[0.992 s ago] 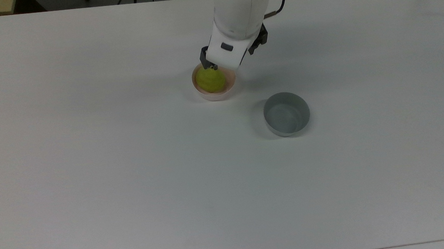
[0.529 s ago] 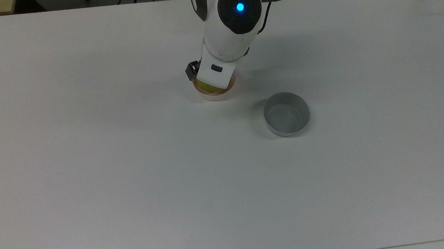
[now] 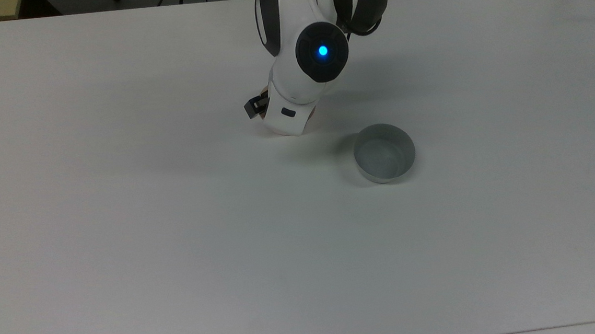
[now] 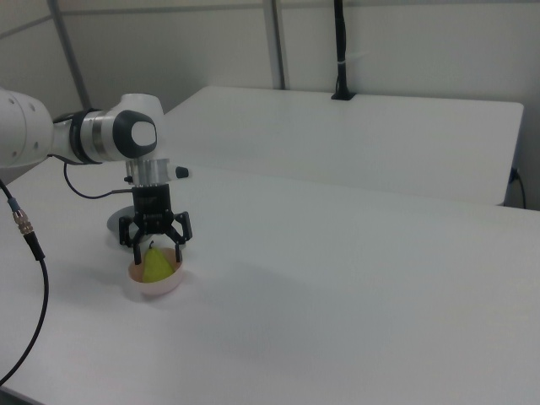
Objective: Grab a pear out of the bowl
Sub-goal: 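Lower the gripper into the pink bowl and close on the pear, then lift the pear out of the pink bowl and carry it aside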
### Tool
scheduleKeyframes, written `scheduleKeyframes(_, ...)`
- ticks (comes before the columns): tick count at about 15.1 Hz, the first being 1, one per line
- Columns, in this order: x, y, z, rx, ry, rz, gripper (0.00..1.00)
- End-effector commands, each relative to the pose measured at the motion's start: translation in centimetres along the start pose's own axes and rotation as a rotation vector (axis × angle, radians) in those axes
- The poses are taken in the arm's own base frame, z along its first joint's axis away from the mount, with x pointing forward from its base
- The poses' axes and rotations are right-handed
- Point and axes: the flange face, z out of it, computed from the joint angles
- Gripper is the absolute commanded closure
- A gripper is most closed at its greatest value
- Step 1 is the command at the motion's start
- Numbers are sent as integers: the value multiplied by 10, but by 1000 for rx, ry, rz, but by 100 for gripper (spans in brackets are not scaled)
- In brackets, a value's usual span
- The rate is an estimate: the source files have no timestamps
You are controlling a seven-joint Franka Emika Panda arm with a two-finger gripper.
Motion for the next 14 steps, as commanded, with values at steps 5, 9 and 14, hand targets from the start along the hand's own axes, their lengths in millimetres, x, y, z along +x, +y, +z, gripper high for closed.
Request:
scheduleKeyframes(5, 9, -14, 13, -45, -12, -41, 15)
scheduleKeyframes(9, 11, -22, 15, -59, -22, -55, 32)
scheduleKeyframes(14, 9, -20, 18, -68, -35, -66, 63)
